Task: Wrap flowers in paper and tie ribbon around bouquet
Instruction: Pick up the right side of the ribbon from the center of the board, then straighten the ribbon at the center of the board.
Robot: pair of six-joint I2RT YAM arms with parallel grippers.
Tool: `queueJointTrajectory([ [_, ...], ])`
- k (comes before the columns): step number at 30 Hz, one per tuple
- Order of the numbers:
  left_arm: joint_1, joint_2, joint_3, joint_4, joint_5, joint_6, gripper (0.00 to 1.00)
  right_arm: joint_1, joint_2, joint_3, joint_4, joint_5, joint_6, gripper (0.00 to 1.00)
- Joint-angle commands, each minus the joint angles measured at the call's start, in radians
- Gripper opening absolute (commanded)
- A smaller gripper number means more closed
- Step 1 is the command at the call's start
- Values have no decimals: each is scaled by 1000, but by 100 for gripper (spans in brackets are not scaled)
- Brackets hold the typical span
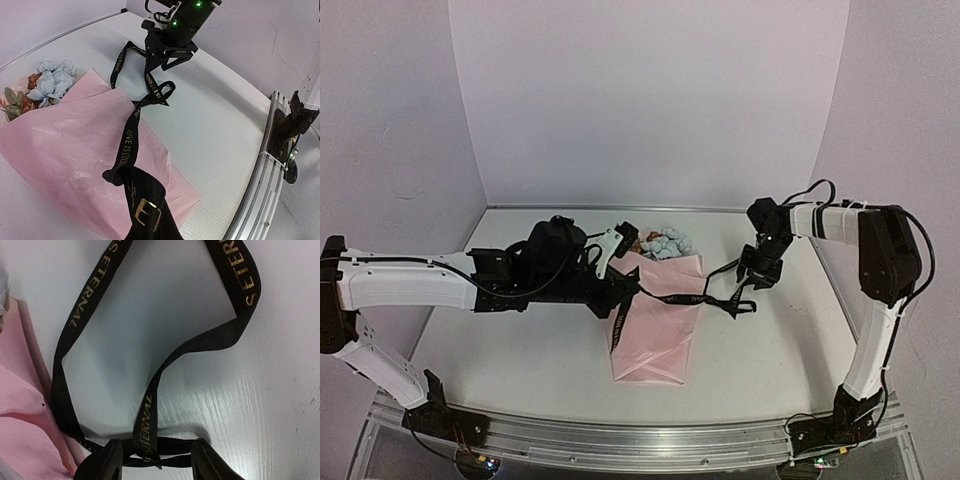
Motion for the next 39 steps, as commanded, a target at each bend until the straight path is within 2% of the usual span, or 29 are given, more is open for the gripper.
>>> queueJointTrajectory([
  [1,-1,-25,26,-16,-18,-8,0,4,54,52,-3,58,50,47],
  [7,-1,-32,38,-18,-72,-3,0,4,131,75,20,45,86,42],
  [11,-1,-35,49,-17,-102,0,0,2,144,82,26,45,94,19],
  [13,-1,-55,49,-8,-150,-7,0,-4,127,85,26,47,89,4],
  [14,-1,-68,48,-2,-180,-9,0,-8,113,87,24,49,86,0],
  [24,39,-273,114,-57,-705,39,0,-121,-224,123,-225,196,-80,0],
  [27,68,-315,153,-125,-906,17,0,-174,-328,123,-301,235,-115,0],
  [30,107,-360,194,-259,-1095,-73,0,-219,-433,118,-370,296,-164,0],
  [35,151,-454,209,-477,-1273,-215,0,-245,-584,119,-477,392,-241,0],
  [39,151,-535,214,-601,-1269,-296,0,-251,-695,120,-535,452,-302,0],
])
